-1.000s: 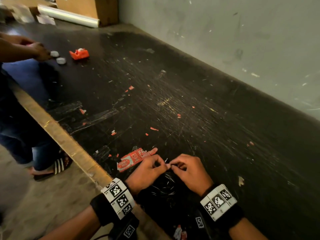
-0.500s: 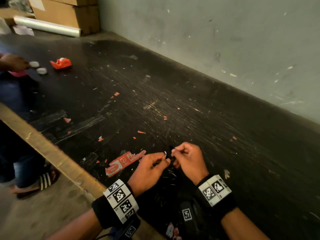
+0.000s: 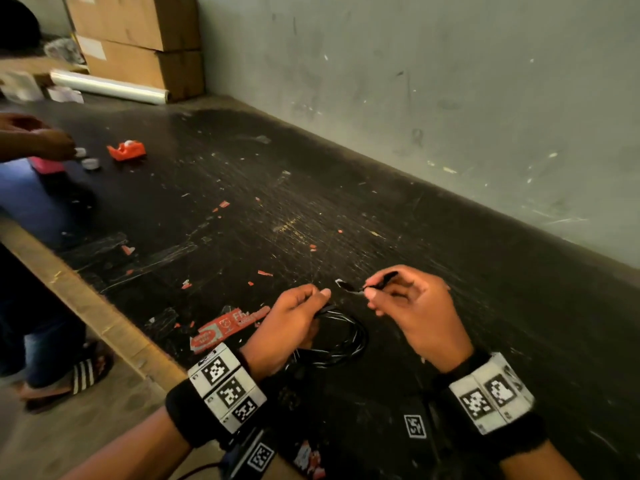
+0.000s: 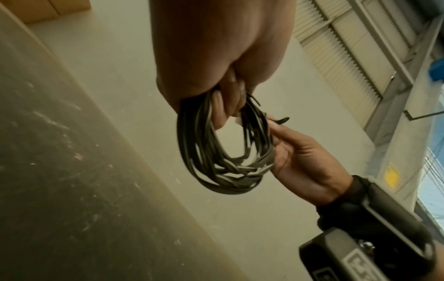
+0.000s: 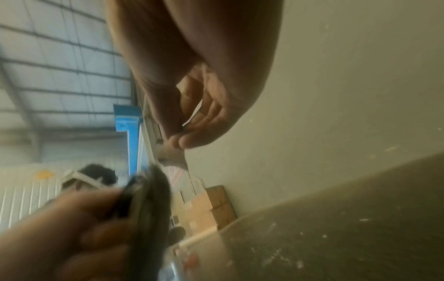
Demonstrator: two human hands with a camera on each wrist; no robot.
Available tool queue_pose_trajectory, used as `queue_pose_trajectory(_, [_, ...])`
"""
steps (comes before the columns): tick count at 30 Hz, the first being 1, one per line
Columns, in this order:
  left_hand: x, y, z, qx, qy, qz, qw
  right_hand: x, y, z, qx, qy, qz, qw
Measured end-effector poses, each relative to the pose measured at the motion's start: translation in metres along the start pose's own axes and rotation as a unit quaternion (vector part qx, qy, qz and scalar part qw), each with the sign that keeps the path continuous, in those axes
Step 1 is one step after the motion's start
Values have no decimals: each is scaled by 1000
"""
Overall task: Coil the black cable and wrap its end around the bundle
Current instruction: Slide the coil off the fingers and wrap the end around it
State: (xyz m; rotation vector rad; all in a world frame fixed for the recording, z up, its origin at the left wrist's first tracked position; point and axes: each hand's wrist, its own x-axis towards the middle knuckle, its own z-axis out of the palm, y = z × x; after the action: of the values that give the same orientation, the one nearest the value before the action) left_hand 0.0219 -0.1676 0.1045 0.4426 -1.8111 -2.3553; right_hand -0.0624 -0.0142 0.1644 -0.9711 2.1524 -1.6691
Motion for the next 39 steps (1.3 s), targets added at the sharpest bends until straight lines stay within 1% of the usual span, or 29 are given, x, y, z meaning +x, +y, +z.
queue_pose_trajectory(1, [-1,3,7,9,14,-1,1000,-7,-10,-10,-11,0,-8,1000])
queue_pose_trajectory(2, [-1,5,12,19,29,-1,999,-15,-18,-18,-21,-17,-5,1000])
queue_pose_trajectory(5, [-1,8,32,48,64,7,997,-39,-36,-34,-70,-114,38,990])
queue_pose_trajectory(7, [-6,9,47,68,81,28,994,-50,-33,-38,-110,-138,34,984])
queue_pose_trajectory(9, [-12,9,62,90,88,56,991,-58,-22,-41,-177,-117,-12,977])
queue_pose_trajectory(12, [-22,6,83,119,102,97,983,-68,-3,-42,-258,-36,-146,954])
queue_pose_trajectory(13, [-26,4,89,134,110,112,979,-73,2,-42,-281,-5,-190,941])
queue_pose_trajectory(15, [-32,2,99,153,121,135,971,-79,11,-40,-341,42,-257,903])
queue_pose_trajectory(16, [-35,0,105,151,124,141,970,-82,14,-41,-361,50,-280,888])
queue_pose_trajectory(17, [-37,-1,109,147,127,139,971,-83,16,-43,-370,49,-294,880])
queue_pose_trajectory(20, [-41,-3,118,124,133,119,976,-84,21,-52,-374,39,-331,866])
queue_pose_trajectory(23, [-42,-3,125,128,118,110,979,-85,25,-62,-388,16,-379,840])
queue_pose_trajectory(26, [-43,-7,133,127,104,106,981,-84,31,-69,-410,13,-398,820])
queue_pose_trajectory(28, [-44,-10,140,122,111,97,981,-86,35,-73,-419,20,-398,816])
queue_pose_trajectory(30, [-44,-11,145,101,127,78,984,-88,39,-75,-427,24,-399,811])
queue_pose_trajectory(32, [-45,-10,152,82,127,53,987,-90,43,-78,-432,30,-398,809])
queue_pose_trajectory(34, [-47,-7,159,68,93,31,993,-93,46,-82,-434,36,-392,810])
queue_pose_trajectory(36, [-49,-5,164,48,50,30,997,-96,46,-86,-429,46,-389,814])
queue_pose_trajectory(39, [-47,-6,164,8,7,33,999,-100,43,-92,-411,61,-388,823])
